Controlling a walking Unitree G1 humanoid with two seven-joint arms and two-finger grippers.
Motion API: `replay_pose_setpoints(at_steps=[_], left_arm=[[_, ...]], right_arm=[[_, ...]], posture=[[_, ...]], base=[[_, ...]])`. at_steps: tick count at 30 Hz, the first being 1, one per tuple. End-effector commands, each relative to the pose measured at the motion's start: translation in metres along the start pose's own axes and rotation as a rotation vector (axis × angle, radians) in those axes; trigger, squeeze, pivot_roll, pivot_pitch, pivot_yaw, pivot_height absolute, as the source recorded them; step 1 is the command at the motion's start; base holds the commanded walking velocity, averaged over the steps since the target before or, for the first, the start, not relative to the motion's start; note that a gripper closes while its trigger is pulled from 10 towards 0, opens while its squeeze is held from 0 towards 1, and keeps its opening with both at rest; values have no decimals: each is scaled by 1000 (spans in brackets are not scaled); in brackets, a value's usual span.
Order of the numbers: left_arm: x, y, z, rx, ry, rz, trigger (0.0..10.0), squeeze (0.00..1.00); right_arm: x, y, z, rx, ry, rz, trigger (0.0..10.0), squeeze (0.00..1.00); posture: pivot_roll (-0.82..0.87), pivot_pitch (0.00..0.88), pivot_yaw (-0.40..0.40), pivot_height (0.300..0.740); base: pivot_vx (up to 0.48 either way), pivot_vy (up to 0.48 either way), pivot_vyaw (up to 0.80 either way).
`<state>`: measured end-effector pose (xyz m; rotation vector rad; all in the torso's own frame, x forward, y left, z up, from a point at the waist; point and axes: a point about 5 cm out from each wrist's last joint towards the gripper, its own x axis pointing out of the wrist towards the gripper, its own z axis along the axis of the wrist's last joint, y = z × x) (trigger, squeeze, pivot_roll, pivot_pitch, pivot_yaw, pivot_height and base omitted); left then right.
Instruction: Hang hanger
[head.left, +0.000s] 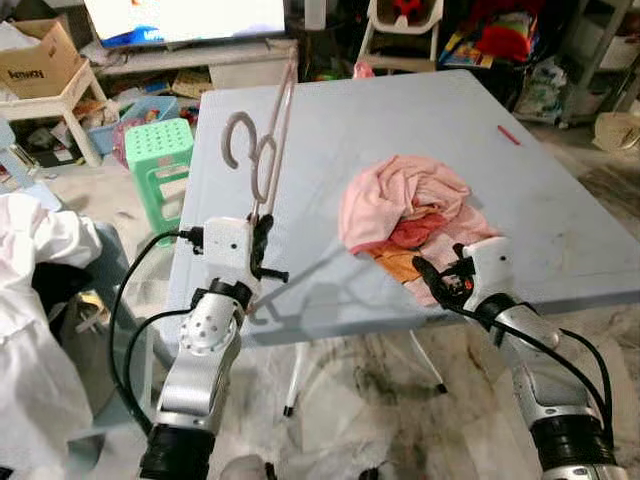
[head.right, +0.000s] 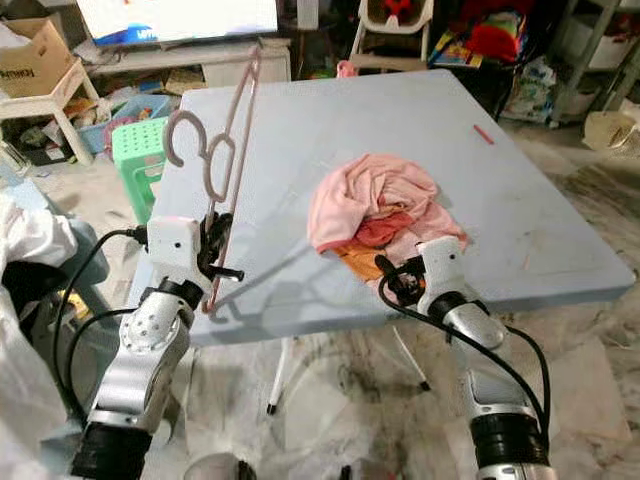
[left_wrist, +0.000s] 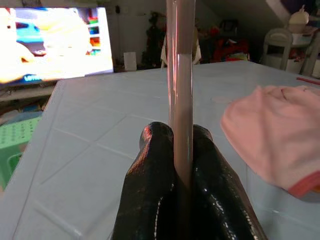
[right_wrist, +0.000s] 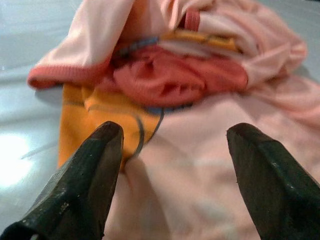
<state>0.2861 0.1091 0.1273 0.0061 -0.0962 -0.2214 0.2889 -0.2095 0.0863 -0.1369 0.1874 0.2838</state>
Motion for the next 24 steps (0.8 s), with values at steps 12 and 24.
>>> replay_pose_setpoints(at_steps=[12, 24], left_arm=[[-3, 3, -18, 1, 89, 15, 10000, 0], [-2, 3, -21, -48, 114, 36, 10000, 0]], right_arm=[[3, 0, 10, 3, -20, -15, 10000, 0], [7, 3, 11, -3, -12, 8, 10000, 0]], posture=[[-8, 0, 23, 740], [-6, 0, 16, 740]], base=[[-326, 0, 0], [-78, 0, 0]])
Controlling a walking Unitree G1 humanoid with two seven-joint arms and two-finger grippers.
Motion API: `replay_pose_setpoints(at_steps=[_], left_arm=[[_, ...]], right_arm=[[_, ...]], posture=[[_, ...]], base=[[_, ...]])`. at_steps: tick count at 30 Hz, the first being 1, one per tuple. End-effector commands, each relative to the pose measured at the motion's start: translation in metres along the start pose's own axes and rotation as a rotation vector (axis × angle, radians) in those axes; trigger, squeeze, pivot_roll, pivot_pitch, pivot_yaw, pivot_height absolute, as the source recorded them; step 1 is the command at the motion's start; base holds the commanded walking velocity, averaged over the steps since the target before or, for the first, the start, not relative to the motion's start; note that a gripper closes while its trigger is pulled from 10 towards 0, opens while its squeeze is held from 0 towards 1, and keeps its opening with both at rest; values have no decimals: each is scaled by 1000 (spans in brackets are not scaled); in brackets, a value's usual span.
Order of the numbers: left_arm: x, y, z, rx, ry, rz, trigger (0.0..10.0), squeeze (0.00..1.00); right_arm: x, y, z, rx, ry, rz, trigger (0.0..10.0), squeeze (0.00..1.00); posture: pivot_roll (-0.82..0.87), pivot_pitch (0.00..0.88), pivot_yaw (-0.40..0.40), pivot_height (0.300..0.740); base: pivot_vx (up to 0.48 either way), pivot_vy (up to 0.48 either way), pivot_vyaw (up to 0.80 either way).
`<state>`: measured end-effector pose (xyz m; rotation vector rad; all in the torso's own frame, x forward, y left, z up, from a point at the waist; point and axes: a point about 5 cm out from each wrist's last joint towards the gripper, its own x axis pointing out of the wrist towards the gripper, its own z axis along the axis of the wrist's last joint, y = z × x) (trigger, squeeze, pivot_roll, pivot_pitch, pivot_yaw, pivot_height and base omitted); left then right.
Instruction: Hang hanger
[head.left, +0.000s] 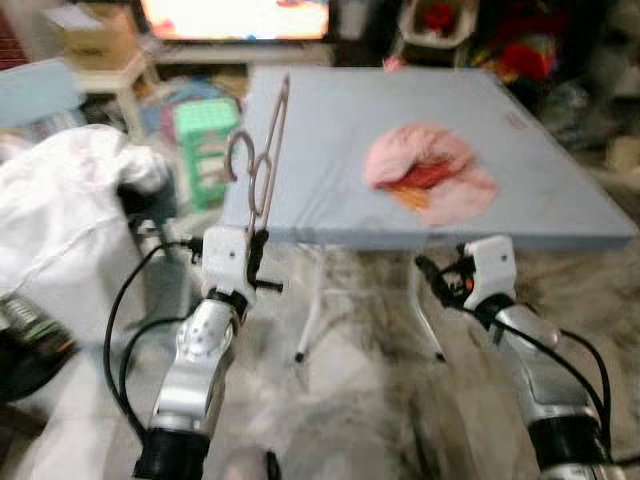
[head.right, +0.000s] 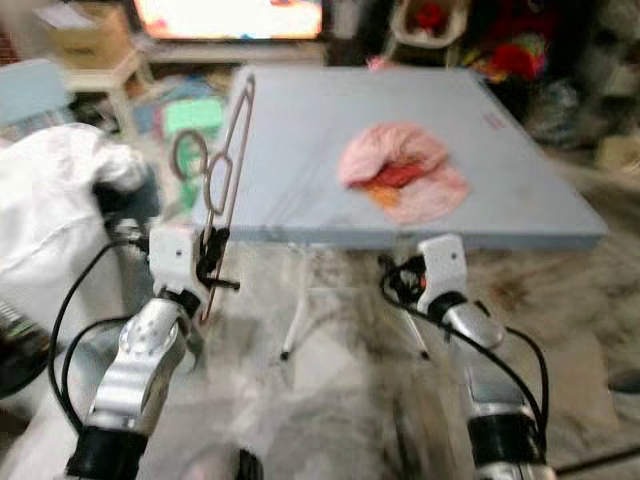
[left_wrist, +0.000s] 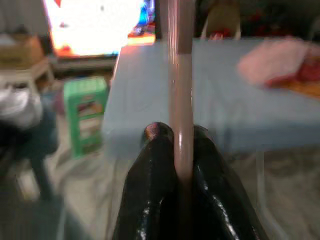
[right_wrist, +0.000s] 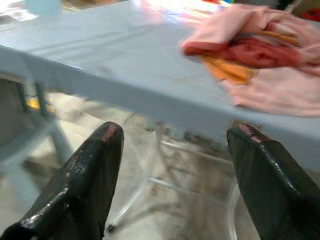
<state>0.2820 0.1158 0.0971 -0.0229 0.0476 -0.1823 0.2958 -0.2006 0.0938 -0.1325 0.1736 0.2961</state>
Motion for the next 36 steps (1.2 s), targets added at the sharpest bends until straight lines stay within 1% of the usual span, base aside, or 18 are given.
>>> replay_pose_setpoints(at_steps=[1, 3, 14, 21, 23, 25, 26, 27, 28, 29, 30, 32, 33, 35, 36], left_arm=[[5, -3, 9, -9, -22, -4, 10000, 0], [6, -4, 8, -28, -14, -16, 10000, 0], [4, -12, 4, -62, 18, -101, 10000, 0], [1, -14, -2, -53, 51, -132, 10000, 0], [1, -15, -2, -52, 51, -140, 10000, 0], [1, -16, -2, -48, 55, -149, 10000, 0], [1, -17, -2, -46, 57, -155, 10000, 0], [1, -17, -2, -45, 60, -158, 10000, 0], [1, -18, -3, -37, 68, -168, 10000, 0], [1, -19, -4, -33, 70, -171, 10000, 0], [1, -19, -4, -31, 71, -173, 10000, 0], [1, -17, -7, -17, 89, -168, 10000, 0], [1, -14, -10, 9, 107, -176, 10000, 0], [1, -10, -12, 27, 115, -178, 10000, 0], [1, -5, -15, 31, 134, -178, 10000, 0]], right_arm=[[-1, -2, 1, -3, 4, -3, 10000, 0], [0, -2, 0, -1, 9, -3, 10000, 0], [0, -2, 0, -2, 4, -6, 10000, 0], [2, -7, 4, -125, -20, -80, 10000, 0], [2, -7, 4, -114, -25, -83, 10000, 0], [3, -6, 5, -72, -39, -78, 10000, 0], [3, -5, 6, -40, -49, -96, 10000, 0], [4, -5, 7, -36, -52, -99, 10000, 0], [4, -5, 8, -76, -68, -111, 10000, 0], [4, -5, 9, -95, -75, -117, 10000, 0], [4, -5, 9, -107, -80, -122, 10000, 0], [4, -6, 7, -124, -55, -147, 10000, 0], [4, -7, 6, -111, -54, -117, 10000, 0], [3, -8, 7, -104, -60, -102, 10000, 0], [2, -8, 7, -82, -64, -72, 10000, 0]], posture=[[-6, 0, 16, 740], [-7, 0, 17, 740], [-12, 0, 15, 740], [-12, 0, 15, 740], [-12, 0, 15, 740], [-12, 0, 15, 740], [-14, 0, 16, 740], [-14, 0, 16, 740], [-14, 0, 16, 740], [-14, 0, 16, 740], [-14, 0, 16, 740], [-14, 0, 17, 740], [-14, 0, 16, 740], [-15, 0, 17, 740], [-15, 0, 17, 740]], base=[[0, 0, 0], [0, 446, 0], [0, 478, 0], [0, 477, 0], [0, 480, 0], [0, 476, 0], [0, 476, 0], [0, 476, 0], [0, 480, 0], [0, 480, 0], [0, 480, 0], [0, 478, 0], [0, 476, 0], [0, 476, 0], [0, 0, 0]])
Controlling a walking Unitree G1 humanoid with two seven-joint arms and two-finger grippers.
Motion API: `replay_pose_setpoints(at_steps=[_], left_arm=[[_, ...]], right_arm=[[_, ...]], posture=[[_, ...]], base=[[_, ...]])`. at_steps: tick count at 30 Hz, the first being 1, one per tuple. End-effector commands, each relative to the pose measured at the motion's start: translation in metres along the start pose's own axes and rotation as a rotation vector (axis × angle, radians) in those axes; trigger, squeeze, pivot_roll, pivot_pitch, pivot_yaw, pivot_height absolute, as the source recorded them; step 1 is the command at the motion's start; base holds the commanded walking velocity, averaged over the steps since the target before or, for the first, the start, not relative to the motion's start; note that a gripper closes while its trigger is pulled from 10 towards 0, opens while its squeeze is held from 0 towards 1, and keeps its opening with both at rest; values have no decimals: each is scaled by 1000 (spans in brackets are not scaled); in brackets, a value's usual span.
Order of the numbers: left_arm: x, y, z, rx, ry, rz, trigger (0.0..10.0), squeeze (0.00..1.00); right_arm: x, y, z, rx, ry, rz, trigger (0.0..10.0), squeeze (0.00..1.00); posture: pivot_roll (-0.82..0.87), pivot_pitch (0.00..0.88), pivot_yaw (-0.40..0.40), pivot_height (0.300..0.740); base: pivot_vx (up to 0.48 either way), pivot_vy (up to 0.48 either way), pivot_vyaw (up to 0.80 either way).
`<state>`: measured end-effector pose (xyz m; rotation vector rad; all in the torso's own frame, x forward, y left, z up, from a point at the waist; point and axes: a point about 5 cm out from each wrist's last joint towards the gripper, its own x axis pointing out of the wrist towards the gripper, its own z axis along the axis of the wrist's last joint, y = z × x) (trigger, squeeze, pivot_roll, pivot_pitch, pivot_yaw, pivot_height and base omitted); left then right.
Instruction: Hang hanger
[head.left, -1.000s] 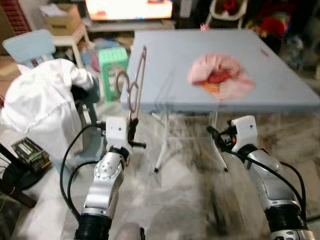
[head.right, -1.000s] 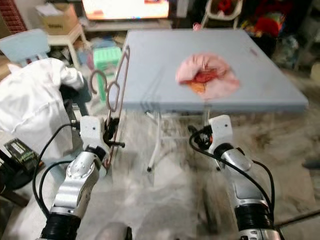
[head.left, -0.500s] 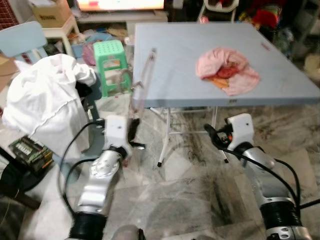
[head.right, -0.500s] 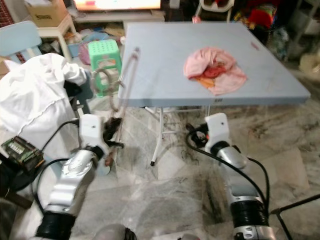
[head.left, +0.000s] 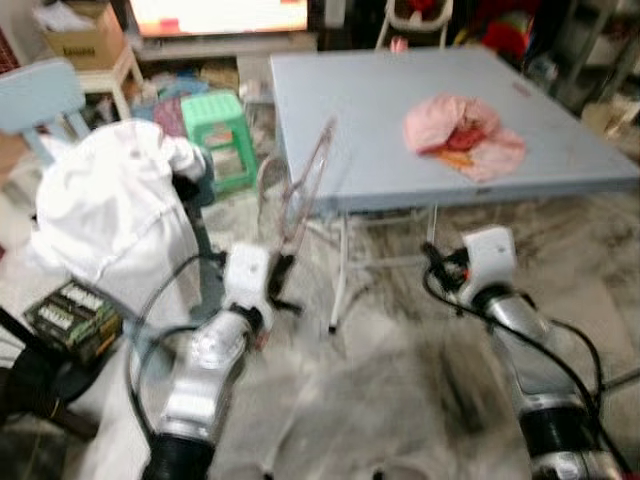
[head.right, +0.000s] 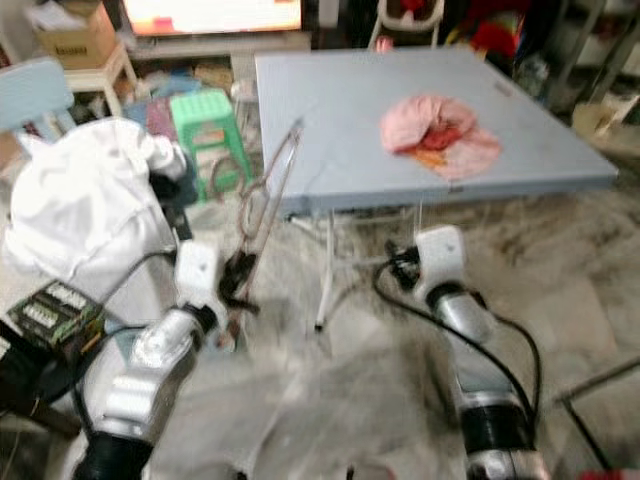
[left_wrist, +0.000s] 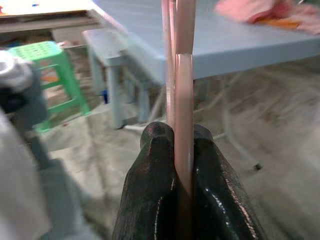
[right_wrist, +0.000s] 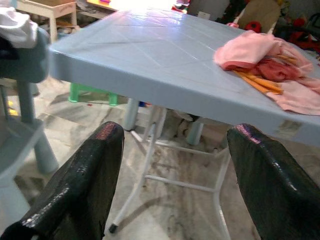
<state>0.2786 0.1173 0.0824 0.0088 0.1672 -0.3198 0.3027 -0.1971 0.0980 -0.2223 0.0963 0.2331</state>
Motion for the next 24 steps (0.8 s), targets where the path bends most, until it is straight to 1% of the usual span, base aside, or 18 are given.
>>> replay_pose_setpoints(at_steps=[1, 3, 5, 6, 7, 8, 9, 10, 11, 12, 14, 15, 16, 17, 20, 21, 23, 24], left_arm=[[5, -4, -1, 17, 27, -51, 10000, 0], [5, 0, -4, 33, 48, -62, 10000, 0], [4, 2, -9, 67, 86, -100, 10000, 0], [3, 4, -13, 87, 117, -124, 10000, 0], [2, 8, -19, 108, 158, -147, 10000, 0], [2, 9, -20, 95, 167, -171, 10000, 0], [-1, 7, -22, 86, 195, -253, 10000, 0], [-1, 7, -22, 86, 195, -253, 10000, 0], [-2, 7, -23, 98, 211, -281, 10000, 0], [-6, 5, -27, 126, 255, -379, 10000, 0], [-10, 4, -29, 138, 294, -479, 10000, 0], [-12, 4, -30, 158, 309, -533, 10000, 0], [-12, 4, -30, 158, 309, -533, 10000, 0], [-14, 3, -29, 167, 320, -602, 10000, 0], [-20, -1, -27, 205, 333, -740, 10000, 0], [-23, -4, -25, 221, 340, -814, 10000, 0], [-23, -4, -25, 221, 340, -814, 10000, 0], [-23, -4, -25, 232, 341, -838, 10000, 0]], right_arm=[[-5, -10, 2, 22, -8, 24, 10000, 0], [-6, -11, 2, 25, -10, 45, 10000, 0], [-7, -13, 3, 9, -6, 69, 10000, 0], [-7, -14, 3, -7, -4, 86, 10000, 0], [-8, -14, 3, -44, -2, 124, 10000, 0], [-9, -14, 3, -55, 1, 141, 10000, 0], [-10, -14, 3, -76, 11, 185, 10000, 0], [-10, -14, 3, -76, 11, 185, 10000, 0], [-12, -13, 3, -90, 13, 214, 10000, 0], [-17, -12, 3, -114, 33, 312, 10000, 0], [-22, -11, 3, -130, 54, 409, 10000, 0], [-26, -11, 4, -141, 61, 466, 10000, 0], [-26, -11, 4, -141, 61, 466, 10000, 0], [-30, -13, 5, -148, 77, 524, 10000, 0], [-36, -18, 5, -182, 108, 615, 10000, 0], [-37, -22, 6, -196, 124, 658, 10000, 0], [-37, -22, 6, -196, 124, 658, 10000, 0], [-38, -22, 7, -195, 129, 678, 10000, 0]], posture=[[-15, 0, 17, 740], [-17, 0, 18, 740], [-17, 0, 18, 740], [-17, 0, 18, 740], [-22, 0, 19, 740], [-22, 0, 19, 740], [-22, 0, 19, 740], [-22, 0, 19, 740], [-22, 0, 19, 740], [-22, 0, 18, 740], [-24, 0, 18, 740], [-26, 0, 19, 740], [-26, 0, 19, 740], [-28, 0, 19, 740], [-29, 0, 19, 740], [-31, 0, 21, 740], [-31, 0, 21, 740], [-31, 0, 21, 740]], base=[[0, 0, 0], [0, 0, 0], [0, 0, 0], [0, 0, 0], [0, 0, 0], [0, 0, 0], [0, 0, 0], [0, 0, 0], [0, 0, 0], [0, 0, 0], [0, 0, 0], [0, 0, 0], [0, 0, 0], [0, 0, 0], [0, 0, 0], [0, 0, 0], [0, 0, 0], [0, 0, 0]])
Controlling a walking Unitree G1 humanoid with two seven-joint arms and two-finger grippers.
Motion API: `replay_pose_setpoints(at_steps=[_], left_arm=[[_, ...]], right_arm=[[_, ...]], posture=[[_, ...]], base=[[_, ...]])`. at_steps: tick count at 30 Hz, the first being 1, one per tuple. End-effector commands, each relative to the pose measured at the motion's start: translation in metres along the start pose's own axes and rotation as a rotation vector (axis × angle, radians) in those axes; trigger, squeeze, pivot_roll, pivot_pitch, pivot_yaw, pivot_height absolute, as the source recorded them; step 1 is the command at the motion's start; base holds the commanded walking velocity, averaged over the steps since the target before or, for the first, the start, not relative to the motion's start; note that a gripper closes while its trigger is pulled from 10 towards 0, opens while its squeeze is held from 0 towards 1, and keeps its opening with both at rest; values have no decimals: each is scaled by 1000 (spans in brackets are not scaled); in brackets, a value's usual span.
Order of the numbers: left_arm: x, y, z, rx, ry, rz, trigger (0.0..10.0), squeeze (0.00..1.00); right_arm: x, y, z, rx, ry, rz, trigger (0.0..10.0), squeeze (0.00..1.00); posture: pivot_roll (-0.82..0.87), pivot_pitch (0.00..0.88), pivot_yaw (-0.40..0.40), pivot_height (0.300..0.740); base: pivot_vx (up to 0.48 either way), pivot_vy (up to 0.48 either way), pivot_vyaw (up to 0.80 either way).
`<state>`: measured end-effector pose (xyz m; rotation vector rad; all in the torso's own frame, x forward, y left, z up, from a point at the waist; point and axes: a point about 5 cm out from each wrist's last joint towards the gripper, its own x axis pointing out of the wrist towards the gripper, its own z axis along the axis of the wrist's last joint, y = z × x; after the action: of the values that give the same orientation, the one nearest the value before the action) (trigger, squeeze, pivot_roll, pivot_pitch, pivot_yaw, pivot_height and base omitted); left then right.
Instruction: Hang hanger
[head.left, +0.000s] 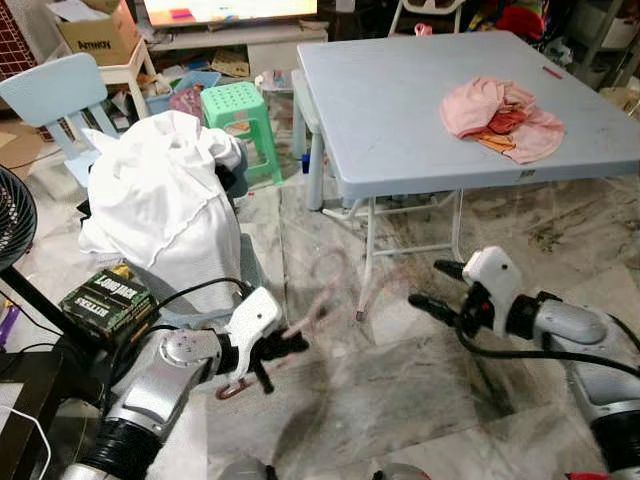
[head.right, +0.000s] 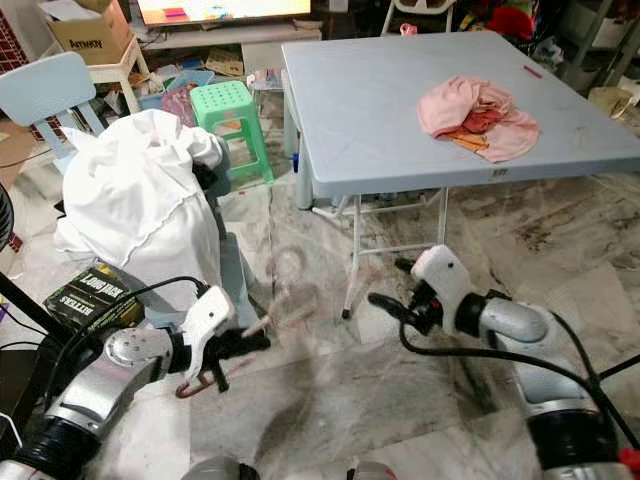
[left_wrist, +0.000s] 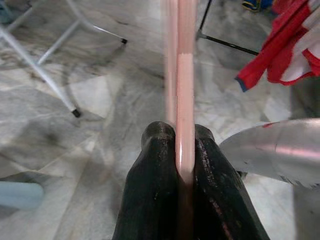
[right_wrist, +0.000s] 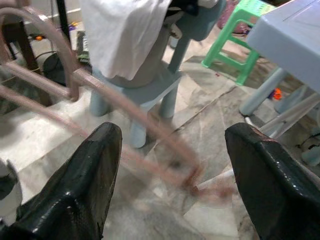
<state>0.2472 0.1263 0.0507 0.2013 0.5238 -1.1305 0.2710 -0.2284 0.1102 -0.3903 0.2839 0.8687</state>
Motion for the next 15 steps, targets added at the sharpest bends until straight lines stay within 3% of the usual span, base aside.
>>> replay_pose_setpoints(at_steps=[1, 4, 6, 7, 8, 9, 10, 15], left_arm=[[0, 0, 13, 58, -27, -29, 10000, 0], [2, -8, 16, 109, -14, -139, 10000, 0], [3, -11, 17, 116, -9, -171, 10000, 0], [4, -13, 17, 124, -5, -188, 10000, 0], [4, -13, 17, 124, -5, -188, 10000, 0], [5, -14, 17, 131, -4, -195, 10000, 0], [6, -16, 17, 133, -3, -206, 10000, 0], [10, -23, 15, 154, 13, -256, 10000, 0]], right_arm=[[1, 0, 5, -13, -8, 34, 10000, 0], [-1, 1, 10, -51, 39, 204, 10000, 0], [-1, 2, 10, -57, 64, 256, 10000, 0], [0, 4, 9, -69, 85, 300, 8784, 0], [0, 4, 9, -69, 85, 300, 8784, 0], [0, 5, 8, -77, 100, 327, 7569, 0], [3, 7, 6, -84, 117, 359, 0, 0], [11, 11, 7, -121, 163, 490, 0, 0]], posture=[[-31, 0, 21, 740], [-38, 0, 26, 740], [-39, 0, 27, 740], [-39, 0, 27, 740], [-39, 0, 27, 740], [-39, 0, 27, 740], [-37, 0, 26, 740], [-31, 0, 21, 740]], base=[[0, 0, 0], [0, 0, 0], [0, 0, 0], [0, 0, 0], [0, 0, 0], [0, 0, 0], [0, 0, 0], [0, 0, 0]])
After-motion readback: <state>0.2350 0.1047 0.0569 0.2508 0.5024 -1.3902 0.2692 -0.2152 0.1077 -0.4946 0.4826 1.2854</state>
